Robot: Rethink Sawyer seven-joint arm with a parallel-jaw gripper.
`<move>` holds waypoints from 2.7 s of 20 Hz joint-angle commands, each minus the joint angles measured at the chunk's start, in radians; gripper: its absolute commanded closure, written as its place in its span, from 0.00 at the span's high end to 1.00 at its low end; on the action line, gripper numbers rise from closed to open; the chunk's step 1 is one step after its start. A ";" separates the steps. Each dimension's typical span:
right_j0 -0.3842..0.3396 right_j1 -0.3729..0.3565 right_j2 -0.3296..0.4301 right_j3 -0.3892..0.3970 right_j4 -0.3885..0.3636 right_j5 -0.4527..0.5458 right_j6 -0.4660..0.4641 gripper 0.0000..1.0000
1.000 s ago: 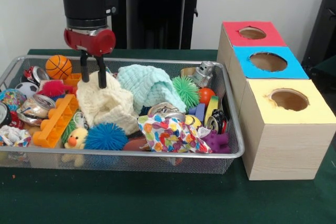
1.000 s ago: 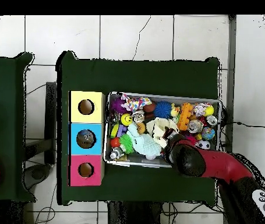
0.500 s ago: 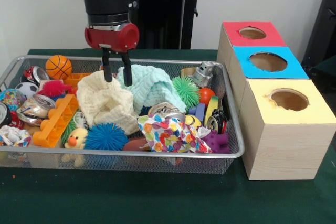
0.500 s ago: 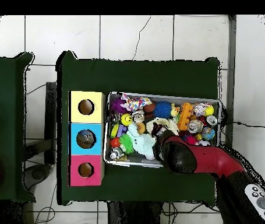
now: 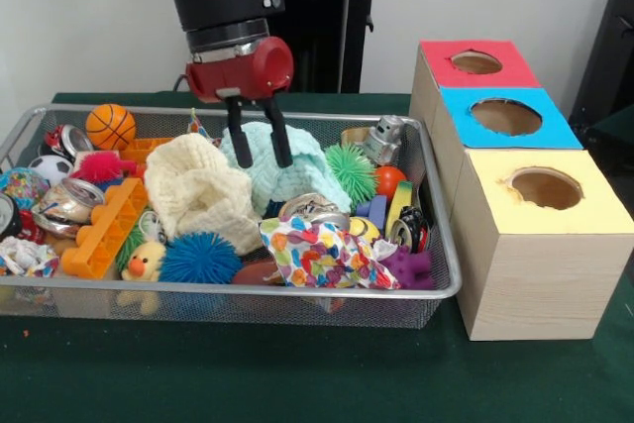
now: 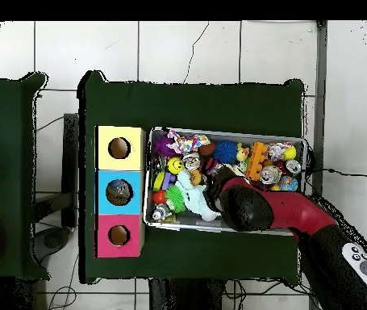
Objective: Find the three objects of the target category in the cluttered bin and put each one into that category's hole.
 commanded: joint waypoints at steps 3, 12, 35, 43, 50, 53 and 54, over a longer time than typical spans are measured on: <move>-0.090 0.317 0.243 0.002 -0.103 -0.128 -0.101 1.00; -0.141 0.597 0.384 -0.081 -0.252 -0.137 -0.157 1.00; 0.071 0.292 -0.033 -0.151 -0.255 -0.192 0.005 1.00; 0.013 0.374 0.006 -0.201 -0.318 -0.182 -0.078 1.00; 0.023 0.413 -0.011 -0.281 -0.466 -0.287 -0.090 1.00; 0.021 0.424 -0.010 -0.297 -0.505 -0.302 -0.079 1.00; 0.020 0.427 -0.008 -0.302 -0.516 -0.303 -0.077 1.00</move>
